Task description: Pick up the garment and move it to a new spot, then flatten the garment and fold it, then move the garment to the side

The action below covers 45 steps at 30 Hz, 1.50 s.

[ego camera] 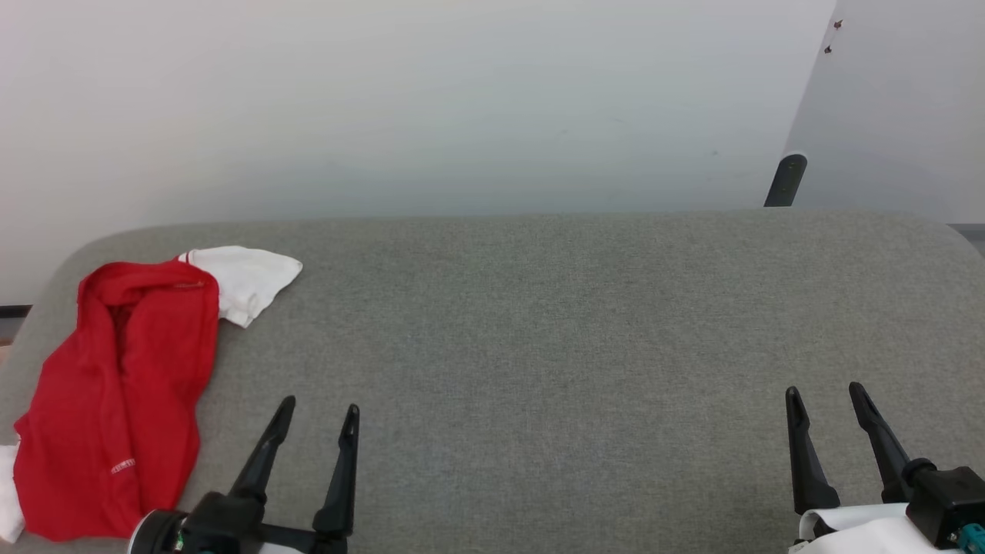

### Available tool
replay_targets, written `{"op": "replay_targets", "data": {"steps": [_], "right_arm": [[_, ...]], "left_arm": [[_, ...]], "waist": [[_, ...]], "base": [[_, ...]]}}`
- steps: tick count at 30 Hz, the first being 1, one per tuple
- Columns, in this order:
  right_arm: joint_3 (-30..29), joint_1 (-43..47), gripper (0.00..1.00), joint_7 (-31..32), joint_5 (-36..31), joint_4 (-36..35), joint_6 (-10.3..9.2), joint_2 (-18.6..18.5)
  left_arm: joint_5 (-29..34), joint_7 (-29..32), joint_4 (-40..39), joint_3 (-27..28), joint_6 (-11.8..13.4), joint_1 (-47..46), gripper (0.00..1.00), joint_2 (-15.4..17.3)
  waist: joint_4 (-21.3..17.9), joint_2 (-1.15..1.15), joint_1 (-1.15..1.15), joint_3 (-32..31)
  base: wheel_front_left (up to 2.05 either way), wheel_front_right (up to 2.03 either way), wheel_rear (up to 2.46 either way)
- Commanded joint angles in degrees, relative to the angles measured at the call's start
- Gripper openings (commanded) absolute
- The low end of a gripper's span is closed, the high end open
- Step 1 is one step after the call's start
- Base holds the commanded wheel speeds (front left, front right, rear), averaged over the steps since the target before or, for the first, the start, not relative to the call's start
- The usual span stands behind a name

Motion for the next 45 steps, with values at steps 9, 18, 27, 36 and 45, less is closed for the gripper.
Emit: {"op": "replay_targets", "data": {"steps": [9, 18, 27, 36, 45], "right_arm": [[-0.36, 1.05, 1.0, -0.56, -1.02, -0.52, 0.04, 0.0], [0.47, 1.33, 1.0, -0.46, -0.78, -0.77, 0.04, 0.01], [3.7, 0.25, 1.0, -0.43, 0.39, 0.28, 0.04, 0.03], [7.31, -0.98, 1.0, -1.36, 2.21, 2.47, 0.04, 0.01], [6.64, -1.74, 1.0, -1.56, 1.72, 2.82, 0.03, 0.0]], "left_arm": [[0.99, -0.42, -0.13, -0.13, -0.46, 0.73, 1.0, -0.14], [-0.64, -0.42, 1.77, 1.23, 0.12, -0.2, 1.0, -0.53], [-2.16, -0.28, 4.15, 5.44, 3.85, -1.21, 1.0, -0.13], [-5.69, 1.65, 3.22, 7.64, 3.73, -0.4, 1.0, 0.45], [-10.63, 6.13, 1.72, 9.38, 3.52, -3.55, 1.0, 0.44]], "waist": [[0.51, 0.0, 0.0, -0.23], [3.49, 0.0, 0.0, -0.85], [12.34, 0.0, 0.0, -2.62], [20.62, 0.0, 0.0, -4.17], [21.88, 0.0, 0.0, -1.84]], "base": [[0.0, 0.0, 0.0], [0.0, 0.0, 0.0], [0.0, 0.0, 0.0], [0.0, 0.0, 0.0], [0.0, 0.0, 0.0]]}}
